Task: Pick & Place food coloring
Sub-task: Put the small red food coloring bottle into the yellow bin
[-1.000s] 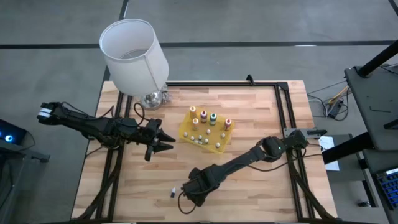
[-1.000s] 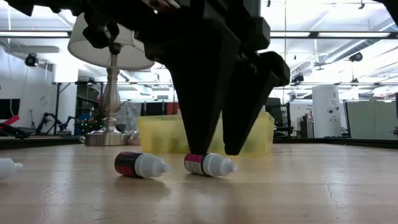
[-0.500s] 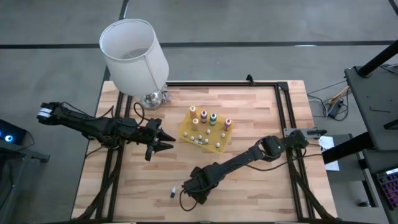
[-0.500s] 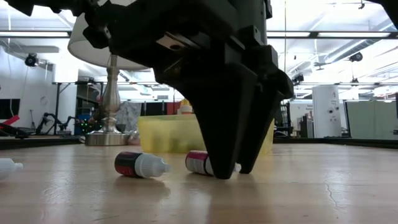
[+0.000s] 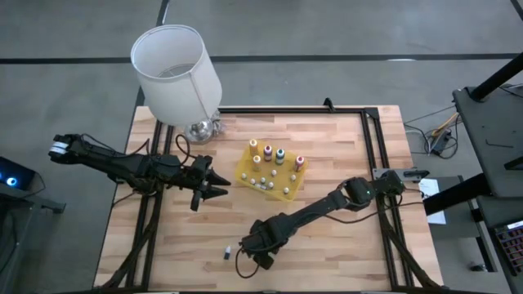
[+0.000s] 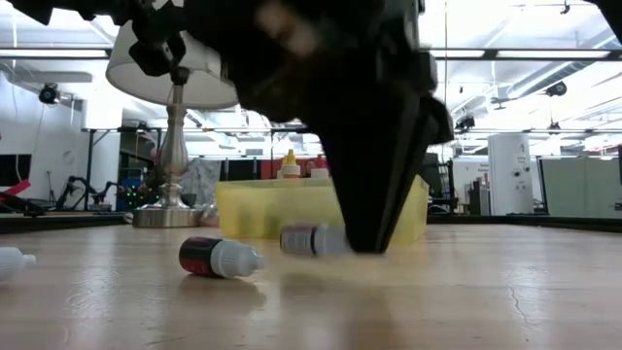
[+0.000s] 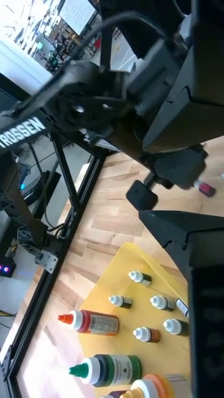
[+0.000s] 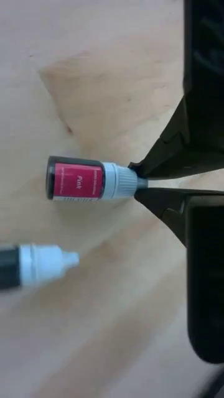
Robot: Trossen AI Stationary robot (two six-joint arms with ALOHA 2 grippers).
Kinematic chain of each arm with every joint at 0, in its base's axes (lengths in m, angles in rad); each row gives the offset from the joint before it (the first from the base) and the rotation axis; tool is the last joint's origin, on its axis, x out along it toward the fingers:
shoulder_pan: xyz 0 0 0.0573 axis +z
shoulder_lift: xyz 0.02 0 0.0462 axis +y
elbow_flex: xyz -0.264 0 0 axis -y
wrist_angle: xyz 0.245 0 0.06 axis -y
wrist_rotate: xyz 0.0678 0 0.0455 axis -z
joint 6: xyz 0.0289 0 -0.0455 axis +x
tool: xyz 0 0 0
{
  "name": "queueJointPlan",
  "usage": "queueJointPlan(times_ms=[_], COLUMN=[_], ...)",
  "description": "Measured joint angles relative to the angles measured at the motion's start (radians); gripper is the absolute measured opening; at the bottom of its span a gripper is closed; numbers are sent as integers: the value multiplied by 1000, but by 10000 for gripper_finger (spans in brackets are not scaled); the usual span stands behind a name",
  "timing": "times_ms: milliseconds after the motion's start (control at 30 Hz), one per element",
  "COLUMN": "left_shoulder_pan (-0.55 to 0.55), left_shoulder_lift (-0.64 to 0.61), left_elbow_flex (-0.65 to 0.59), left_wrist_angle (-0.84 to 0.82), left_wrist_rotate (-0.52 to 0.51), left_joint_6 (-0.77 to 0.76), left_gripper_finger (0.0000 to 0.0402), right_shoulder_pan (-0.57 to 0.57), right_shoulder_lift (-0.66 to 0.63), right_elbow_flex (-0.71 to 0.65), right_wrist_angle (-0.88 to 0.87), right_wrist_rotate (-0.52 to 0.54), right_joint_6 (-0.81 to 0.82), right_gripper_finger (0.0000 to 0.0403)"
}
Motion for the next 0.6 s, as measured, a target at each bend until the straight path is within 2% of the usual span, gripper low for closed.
queueJointPlan(times_ms=[600], left_shoulder_pan=[0], left_shoulder_lift=[3], left_elbow_flex=[0], left_wrist_angle=[27], left_wrist_rotate=[13], left_joint_6=[-43], left_gripper_finger=[133], right_shoulder_pan=[-10], right_shoulder_lift=[-263], right_elbow_flex=[1], right_wrist_angle=[2], right_wrist_rotate=[-23], right_joint_6=[-102], right_gripper_finger=[17])
